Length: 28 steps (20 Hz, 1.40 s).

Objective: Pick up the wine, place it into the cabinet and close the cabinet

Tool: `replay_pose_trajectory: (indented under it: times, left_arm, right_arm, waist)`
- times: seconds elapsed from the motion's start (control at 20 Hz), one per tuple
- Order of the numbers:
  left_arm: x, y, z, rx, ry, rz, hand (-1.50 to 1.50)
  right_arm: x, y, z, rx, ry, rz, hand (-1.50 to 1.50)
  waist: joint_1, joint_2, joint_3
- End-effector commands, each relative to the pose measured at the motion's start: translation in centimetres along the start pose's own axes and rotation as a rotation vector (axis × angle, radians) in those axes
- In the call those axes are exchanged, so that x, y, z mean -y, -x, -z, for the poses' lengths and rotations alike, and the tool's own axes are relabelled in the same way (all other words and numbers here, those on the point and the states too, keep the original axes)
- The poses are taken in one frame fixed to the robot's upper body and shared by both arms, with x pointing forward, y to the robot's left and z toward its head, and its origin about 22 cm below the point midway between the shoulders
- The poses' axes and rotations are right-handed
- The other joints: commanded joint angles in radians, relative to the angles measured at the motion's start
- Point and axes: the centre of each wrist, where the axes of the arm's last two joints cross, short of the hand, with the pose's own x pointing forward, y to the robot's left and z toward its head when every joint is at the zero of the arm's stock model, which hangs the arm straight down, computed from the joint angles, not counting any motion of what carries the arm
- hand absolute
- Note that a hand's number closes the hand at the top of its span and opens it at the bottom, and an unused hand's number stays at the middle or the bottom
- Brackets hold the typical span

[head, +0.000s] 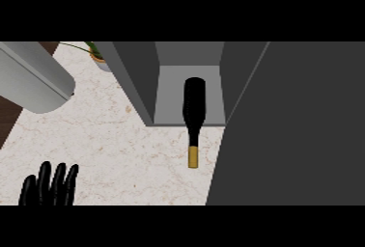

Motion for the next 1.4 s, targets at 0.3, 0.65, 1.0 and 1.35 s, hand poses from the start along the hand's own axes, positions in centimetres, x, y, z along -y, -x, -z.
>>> replay_pose_trajectory:
  times: [0.3, 0.65, 1.0, 1.35]
  left_arm:
    - [-5.3, -1.7, 1.3, 0.015, -0.041, 0.014, -1.50]
    - [-8.2, -3.1, 1.2, -0.012, -0.036, 0.053, -1.50]
    - [-9.6, -3.2, 1.6, -0.008, -0.019, 0.031, -1.50]
    - [-10.7, -4.6, 3.5, -0.018, -0.004, -0.019, -1.50]
  right_arm:
    - [-4.7, -3.2, -1.9, 0.123, -0.232, -0.033, 1.50]
    - [-7.9, -3.4, -0.8, 0.123, -0.268, 0.029, 1.50]
    - [-10.4, -3.1, 1.0, 0.161, -0.211, 0.006, 1.50]
    - [-11.3, -3.4, 2.9, 0.209, -0.145, -0.075, 1.50]
  waist:
    - [0.002, -0.001, -0.001]
    - [0.001, -0.008, -0.002]
    - [0.007, -0.007, -0.003]
    - [0.012, -0.001, -0.003]
